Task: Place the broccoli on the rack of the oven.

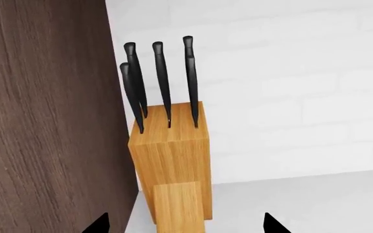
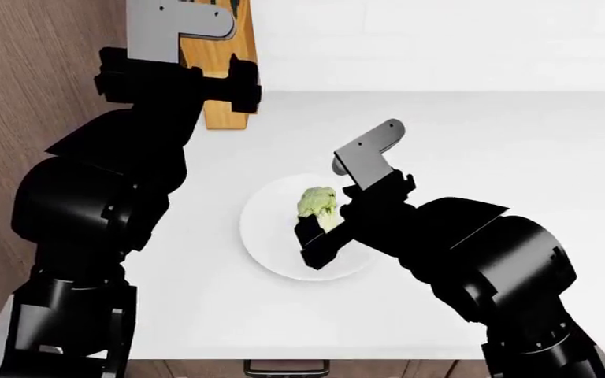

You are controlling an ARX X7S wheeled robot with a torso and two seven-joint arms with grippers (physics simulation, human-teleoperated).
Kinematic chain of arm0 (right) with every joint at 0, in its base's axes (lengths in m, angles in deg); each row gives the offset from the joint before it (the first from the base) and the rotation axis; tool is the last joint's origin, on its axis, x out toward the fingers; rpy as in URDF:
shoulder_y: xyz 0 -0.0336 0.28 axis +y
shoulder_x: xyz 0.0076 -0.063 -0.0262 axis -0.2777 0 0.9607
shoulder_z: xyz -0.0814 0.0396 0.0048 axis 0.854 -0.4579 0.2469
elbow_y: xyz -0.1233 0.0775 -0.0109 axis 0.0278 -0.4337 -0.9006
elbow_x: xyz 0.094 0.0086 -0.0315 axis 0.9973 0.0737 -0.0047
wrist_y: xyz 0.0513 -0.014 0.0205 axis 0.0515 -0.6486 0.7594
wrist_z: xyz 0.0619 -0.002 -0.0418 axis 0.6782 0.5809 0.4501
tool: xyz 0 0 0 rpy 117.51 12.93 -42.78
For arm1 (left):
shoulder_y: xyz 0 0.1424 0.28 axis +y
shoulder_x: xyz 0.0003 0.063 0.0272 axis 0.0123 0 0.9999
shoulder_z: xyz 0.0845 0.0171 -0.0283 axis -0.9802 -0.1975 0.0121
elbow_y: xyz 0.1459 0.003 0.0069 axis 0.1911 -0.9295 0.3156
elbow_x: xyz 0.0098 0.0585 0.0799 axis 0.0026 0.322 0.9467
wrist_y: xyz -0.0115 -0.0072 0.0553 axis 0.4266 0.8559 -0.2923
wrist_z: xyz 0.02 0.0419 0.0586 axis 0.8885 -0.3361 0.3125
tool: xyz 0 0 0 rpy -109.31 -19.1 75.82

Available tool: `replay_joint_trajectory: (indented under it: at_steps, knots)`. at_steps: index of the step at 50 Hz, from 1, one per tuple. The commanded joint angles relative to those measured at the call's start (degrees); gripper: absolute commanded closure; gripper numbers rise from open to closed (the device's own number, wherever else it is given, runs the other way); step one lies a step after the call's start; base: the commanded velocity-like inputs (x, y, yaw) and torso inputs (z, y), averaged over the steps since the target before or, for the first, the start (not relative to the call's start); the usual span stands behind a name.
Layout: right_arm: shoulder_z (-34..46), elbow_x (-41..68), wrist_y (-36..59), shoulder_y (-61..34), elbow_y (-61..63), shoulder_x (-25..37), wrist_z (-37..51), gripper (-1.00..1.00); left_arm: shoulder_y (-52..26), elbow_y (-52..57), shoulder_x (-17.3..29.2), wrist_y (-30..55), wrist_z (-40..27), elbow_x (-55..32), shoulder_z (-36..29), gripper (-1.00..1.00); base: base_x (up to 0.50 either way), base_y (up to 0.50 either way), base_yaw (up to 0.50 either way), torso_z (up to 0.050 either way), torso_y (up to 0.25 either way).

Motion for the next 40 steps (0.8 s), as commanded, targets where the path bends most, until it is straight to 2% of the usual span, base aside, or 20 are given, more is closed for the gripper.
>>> replay_joint_trajectory:
  at_steps: [1, 11, 12, 40]
  knots:
    - [0.7, 0.0, -1.3, 0.1, -1.3, -0.1, -0.4, -1.00, 0.3, 0.5, 0.3, 0.0, -0.4, -0.5, 0.0, -1.00, 0.00, 0.00, 0.00, 0.000, 0.000]
    - [1.7, -0.3, -2.9, 0.3, -2.4, 0.0, -0.9, -1.00, 0.4, -0.2, 0.5, -0.6, -0.5, -0.6, -0.2, -1.00, 0.00, 0.00, 0.00, 0.000, 0.000]
    - [1.9, -0.3, -2.9, 0.3, -2.3, 0.1, -1.0, 1.00, 0.4, -0.3, 0.5, -0.7, -0.4, -0.7, -0.2, -1.00, 0.00, 0.00, 0.00, 0.000, 0.000]
    - [1.8, 1.3, 1.3, -0.6, 5.2, 1.5, 1.7, 1.00, -0.1, 0.4, 0.9, -0.4, -1.2, -1.8, -0.6, -1.00, 0.00, 0.00, 0.00, 0.000, 0.000]
